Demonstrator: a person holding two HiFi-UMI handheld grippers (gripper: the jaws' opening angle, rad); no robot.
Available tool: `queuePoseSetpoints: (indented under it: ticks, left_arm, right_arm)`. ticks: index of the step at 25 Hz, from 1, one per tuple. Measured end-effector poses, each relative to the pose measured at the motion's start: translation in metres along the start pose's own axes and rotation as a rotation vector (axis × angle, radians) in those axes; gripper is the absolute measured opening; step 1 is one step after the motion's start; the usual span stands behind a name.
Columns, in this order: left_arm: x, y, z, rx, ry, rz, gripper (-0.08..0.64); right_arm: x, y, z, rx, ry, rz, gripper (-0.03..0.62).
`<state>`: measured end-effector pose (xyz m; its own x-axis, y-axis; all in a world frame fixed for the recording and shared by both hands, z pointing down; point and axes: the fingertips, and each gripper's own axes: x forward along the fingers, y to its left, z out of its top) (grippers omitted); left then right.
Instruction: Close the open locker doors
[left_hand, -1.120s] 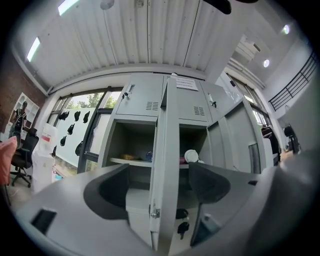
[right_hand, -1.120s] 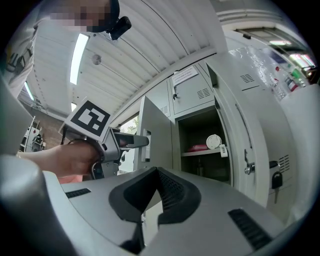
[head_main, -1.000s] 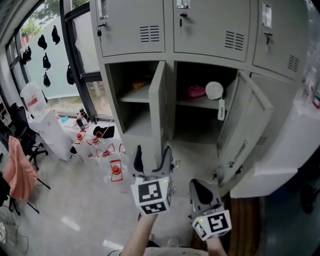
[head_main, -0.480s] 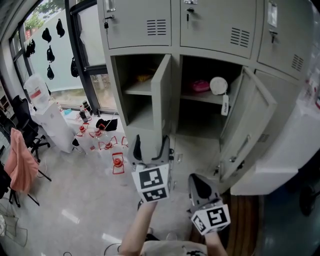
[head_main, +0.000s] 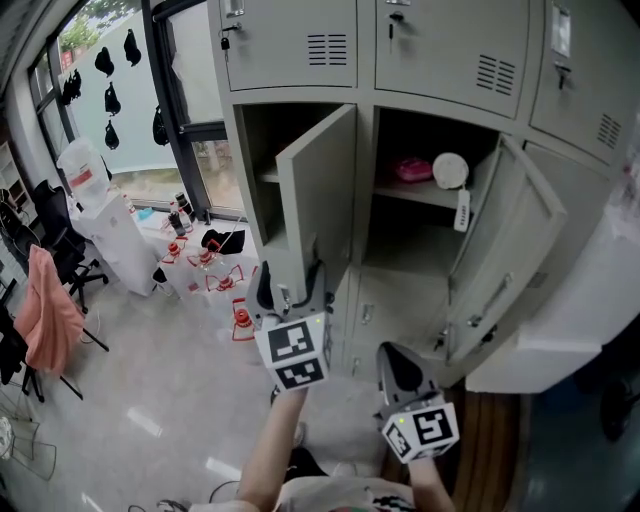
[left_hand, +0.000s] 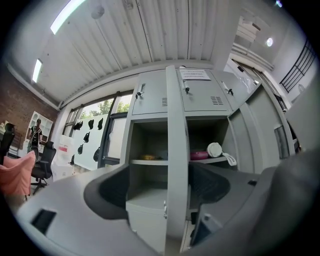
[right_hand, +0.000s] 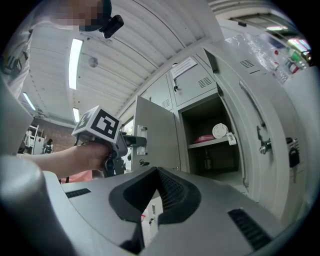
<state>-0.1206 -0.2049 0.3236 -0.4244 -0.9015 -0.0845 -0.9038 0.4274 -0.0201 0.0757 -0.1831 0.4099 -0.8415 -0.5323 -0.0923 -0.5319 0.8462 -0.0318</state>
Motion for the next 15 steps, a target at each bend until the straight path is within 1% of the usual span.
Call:
queuePoseSetpoints:
  ticks: [4, 8, 12, 15]
  left_arm:
    - [0.004, 0.02, 0.001, -0.028, -0.008, 0.035, 0.348]
    - [0.011, 0.04, 0.0, -0.036, -0.016, 0.067, 0.347]
    - [0.016, 0.062, 0.006, -0.08, -0.035, 0.114, 0.347]
    - [0.023, 0.077, 0.001, -0.08, -0.034, 0.134, 0.347]
  right_arm:
    - [0.013, -0.003, -0.004, -0.003, 0.004, -0.006, 0.005]
    - [0.031, -0.001, -0.002, 0.002, 0.008, 0.0, 0.005]
    - [0.048, 0.002, 0.0, -0.011, 0.005, 0.014, 0.005]
    - [0.061, 0.004, 0.001, -0.011, 0.013, 0.024, 0.005]
